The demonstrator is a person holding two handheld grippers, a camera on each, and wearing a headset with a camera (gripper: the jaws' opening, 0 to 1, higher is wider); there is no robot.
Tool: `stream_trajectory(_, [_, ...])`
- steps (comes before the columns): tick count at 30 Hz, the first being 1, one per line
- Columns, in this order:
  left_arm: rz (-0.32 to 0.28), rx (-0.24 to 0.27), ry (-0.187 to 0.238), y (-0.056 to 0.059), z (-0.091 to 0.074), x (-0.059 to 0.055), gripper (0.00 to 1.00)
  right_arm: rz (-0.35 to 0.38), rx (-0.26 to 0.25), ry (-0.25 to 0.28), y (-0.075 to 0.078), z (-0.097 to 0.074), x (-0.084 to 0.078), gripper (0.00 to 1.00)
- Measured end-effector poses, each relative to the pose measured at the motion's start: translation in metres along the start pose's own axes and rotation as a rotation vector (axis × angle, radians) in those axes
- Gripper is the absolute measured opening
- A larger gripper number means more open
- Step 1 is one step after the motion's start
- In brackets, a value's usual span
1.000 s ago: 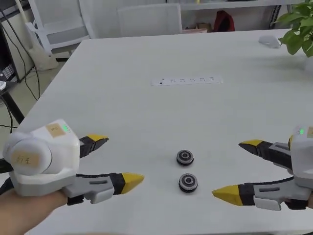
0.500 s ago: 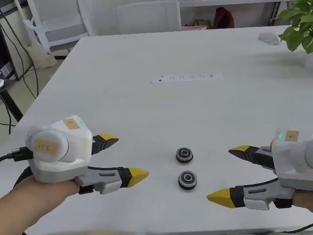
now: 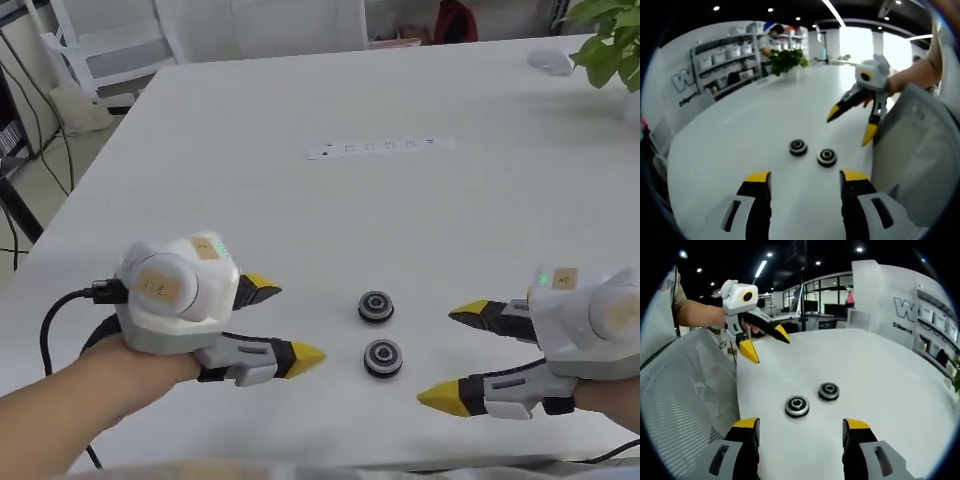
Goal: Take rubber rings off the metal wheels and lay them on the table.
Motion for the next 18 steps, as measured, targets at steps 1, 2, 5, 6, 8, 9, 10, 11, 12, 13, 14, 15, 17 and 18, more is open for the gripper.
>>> stream_trajectory(1, [-0.001, -0.005, -0.002, 0.001, 0.002, 0.000, 0.55, 0.000, 0.002, -0.001, 0.000, 0.001, -0.001, 0.65])
stream_trajectory(2, [-0.006, -0.013, -0.002, 0.002, 0.005, -0.001, 0.54, -0.001, 0.004, -0.002, 0.000, 0.002, -0.001, 0.64])
stream_trajectory(5, [-0.037, -0.032, 0.009, 0.004, 0.010, 0.000, 0.51, -0.004, 0.013, -0.005, -0.001, 0.006, -0.003, 0.61])
stream_trajectory(6, [-0.040, -0.035, 0.009, 0.005, 0.012, 0.001, 0.51, -0.009, 0.015, -0.006, -0.001, 0.008, -0.004, 0.60])
stream_trajectory(8, [-0.032, -0.041, 0.008, 0.007, 0.016, 0.002, 0.49, -0.014, 0.022, -0.009, -0.002, 0.011, -0.005, 0.59])
stream_trajectory(9, [-0.020, -0.049, 0.006, 0.008, 0.018, 0.003, 0.49, -0.014, 0.023, -0.008, -0.001, 0.012, -0.006, 0.58])
stream_trajectory(10, [-0.015, -0.054, 0.008, 0.009, 0.020, 0.004, 0.48, -0.014, 0.027, -0.007, -0.001, 0.013, -0.006, 0.57])
stream_trajectory(11, [-0.016, -0.059, 0.012, 0.011, 0.023, 0.005, 0.47, -0.012, 0.029, -0.004, -0.001, 0.013, -0.006, 0.56])
stream_trajectory(12, [-0.022, -0.065, 0.016, 0.012, 0.024, 0.006, 0.47, -0.008, 0.033, 0.001, -0.001, 0.014, -0.005, 0.55])
stream_trajectory(13, [-0.030, -0.072, 0.022, 0.014, 0.027, 0.007, 0.46, -0.009, 0.033, 0.003, -0.001, 0.015, -0.005, 0.54])
stream_trajectory(14, [-0.035, -0.075, 0.025, 0.014, 0.029, 0.008, 0.46, -0.010, 0.034, 0.002, 0.000, 0.015, -0.006, 0.53])
stream_trajectory(15, [-0.039, -0.081, 0.027, 0.015, 0.032, 0.008, 0.45, -0.013, 0.036, 0.003, 0.000, 0.016, -0.006, 0.52])
stream_trajectory(17, [-0.035, -0.088, 0.026, 0.018, 0.036, 0.009, 0.44, -0.012, 0.042, 0.000, 0.001, 0.018, -0.007, 0.51])
stream_trajectory(18, [-0.025, -0.094, 0.020, 0.020, 0.039, 0.009, 0.43, -0.011, 0.046, 0.001, 0.000, 0.019, -0.007, 0.50])
Point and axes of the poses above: the centre of the closed fingertips' face, and the gripper's own axes: z roughly forward along the fingers, y roughly to its right, x roughly out of its top, the point moved 5 cm from there along -z, roughly backward along the fingers, and after that the axes turned 7 degrees about z, right-handed, at the moved point
